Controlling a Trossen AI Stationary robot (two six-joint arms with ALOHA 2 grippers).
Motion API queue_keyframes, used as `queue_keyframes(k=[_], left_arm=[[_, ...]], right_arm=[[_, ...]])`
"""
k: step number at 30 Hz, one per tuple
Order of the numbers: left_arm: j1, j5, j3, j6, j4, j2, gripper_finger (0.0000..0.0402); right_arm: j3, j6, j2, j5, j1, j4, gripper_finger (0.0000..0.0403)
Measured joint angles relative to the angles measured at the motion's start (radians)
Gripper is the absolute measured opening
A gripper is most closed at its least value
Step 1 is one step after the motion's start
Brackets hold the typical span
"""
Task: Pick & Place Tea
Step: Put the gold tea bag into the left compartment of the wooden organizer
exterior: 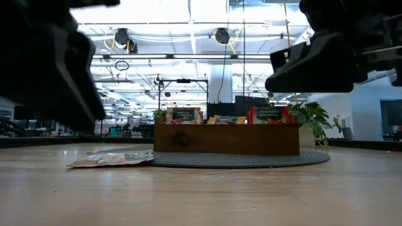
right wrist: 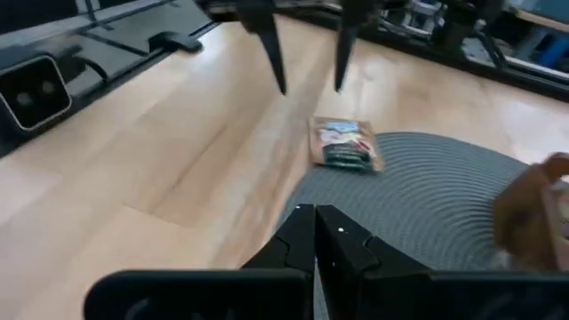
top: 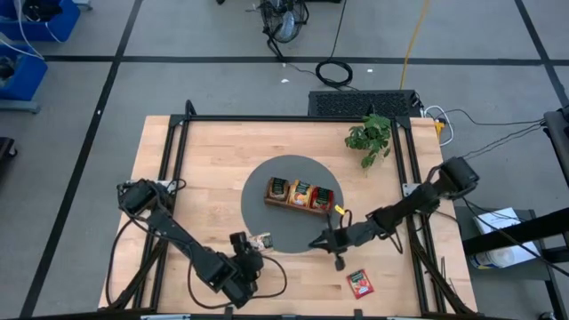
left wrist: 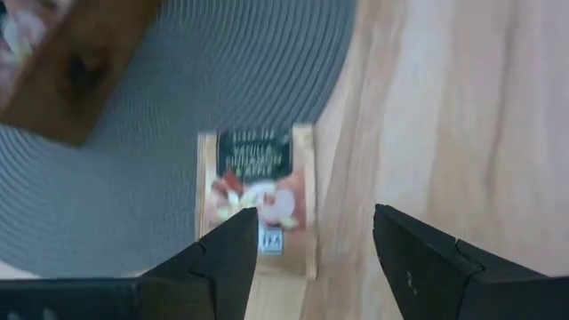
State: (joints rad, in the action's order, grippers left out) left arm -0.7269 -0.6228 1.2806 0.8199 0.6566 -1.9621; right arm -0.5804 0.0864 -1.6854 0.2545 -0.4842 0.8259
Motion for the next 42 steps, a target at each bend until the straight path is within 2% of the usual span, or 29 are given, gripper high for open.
queue_keyframes(k=[4,7,9,12,20,30,37,42], left_arm=[[0.000,0.021,-0.014,0.051,0.049,-0.001,0.0225],[-0.001,-0.003,-0.014,0.114,0.123,-0.001,0.0225],[0.000,-0.019,-0.014,0.172,0.165,-0.001,0.0225],[0.011,-0.015,-0.014,0.214,0.169,-0.001,0.0225],[0.047,-0.007,-0.050,0.204,0.161,-0.001,0.0225],[0.068,-0.014,-0.067,0.305,0.348,-0.002,0.0225],[0.113,-0.010,-0.070,0.280,0.369,-0.002,0.0225],[0.147,0.050,-0.106,0.239,0.318,-0.001,0.0225]], right_arm=[[0.000,-0.006,-0.033,-0.099,0.015,0.073,0.0001],[-0.004,-0.025,-0.049,-0.219,0.032,0.107,0.0001],[-0.017,-0.023,-0.063,-0.255,0.033,0.106,0.0001],[-0.037,-0.022,-0.089,-0.259,0.032,0.105,0.0001],[-0.043,-0.041,-0.121,-0.257,0.033,0.105,0.0001],[-0.043,-0.040,-0.121,-0.257,0.033,0.105,0.0001],[-0.044,-0.044,-0.121,-0.256,0.033,0.105,0.0001],[-0.044,-0.044,-0.121,-0.256,0.033,0.105,0.0001]])
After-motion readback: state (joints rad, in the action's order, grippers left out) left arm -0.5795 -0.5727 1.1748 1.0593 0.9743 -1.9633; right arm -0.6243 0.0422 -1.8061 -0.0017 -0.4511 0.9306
